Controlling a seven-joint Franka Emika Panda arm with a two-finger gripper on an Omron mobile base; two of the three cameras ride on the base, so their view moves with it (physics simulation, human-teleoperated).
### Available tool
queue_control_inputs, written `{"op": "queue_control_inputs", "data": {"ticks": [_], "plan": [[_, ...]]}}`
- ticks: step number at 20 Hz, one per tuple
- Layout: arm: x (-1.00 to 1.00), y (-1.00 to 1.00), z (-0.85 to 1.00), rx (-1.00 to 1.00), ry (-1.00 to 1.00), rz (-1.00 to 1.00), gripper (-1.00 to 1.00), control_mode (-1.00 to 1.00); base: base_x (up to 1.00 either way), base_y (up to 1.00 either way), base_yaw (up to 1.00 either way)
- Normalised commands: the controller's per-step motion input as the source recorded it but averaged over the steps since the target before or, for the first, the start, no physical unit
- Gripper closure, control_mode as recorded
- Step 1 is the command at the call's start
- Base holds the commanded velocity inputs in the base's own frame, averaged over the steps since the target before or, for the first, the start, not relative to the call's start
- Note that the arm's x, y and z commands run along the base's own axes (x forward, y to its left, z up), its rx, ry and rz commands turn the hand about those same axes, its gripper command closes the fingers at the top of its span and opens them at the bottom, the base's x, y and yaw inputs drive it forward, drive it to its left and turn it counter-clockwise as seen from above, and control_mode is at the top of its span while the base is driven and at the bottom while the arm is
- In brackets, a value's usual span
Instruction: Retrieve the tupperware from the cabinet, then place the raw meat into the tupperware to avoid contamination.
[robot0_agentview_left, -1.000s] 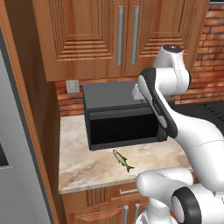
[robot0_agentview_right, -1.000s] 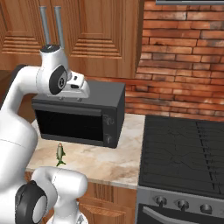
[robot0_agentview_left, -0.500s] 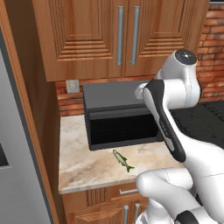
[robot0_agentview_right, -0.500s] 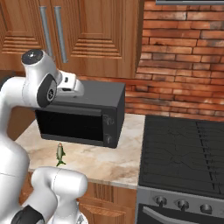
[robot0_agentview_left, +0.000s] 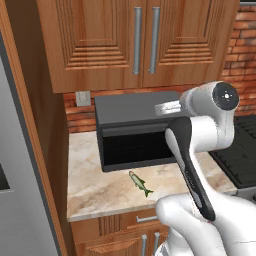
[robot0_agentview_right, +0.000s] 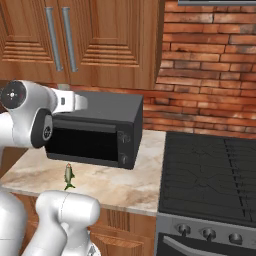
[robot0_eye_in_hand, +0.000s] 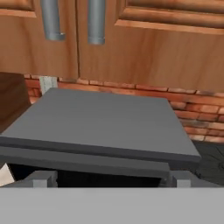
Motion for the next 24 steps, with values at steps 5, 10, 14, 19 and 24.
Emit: {"op": "queue_control_inputs", "data": {"ticks": [5,10,14,19,24], "plan": [[-0.22,0.06,0.28,0.0,-0.31,0.01,-1.0,-1.0,0.0,0.0,0.0],[-0.22,0.04,0.37,0.0,-0.26,0.0,-1.0,-1.0,0.0,0.0,0.0],[-0.15,0.04,0.43,0.01,-0.23,0.0,-1.0,-1.0,0.0,0.0,0.0],[-0.13,0.03,0.44,0.01,-0.22,0.0,-1.0,-1.0,0.0,0.0,0.0],[-0.1,0.01,0.39,0.0,-0.19,0.0,-1.0,-1.0,0.0,0.0,0.0]]}}
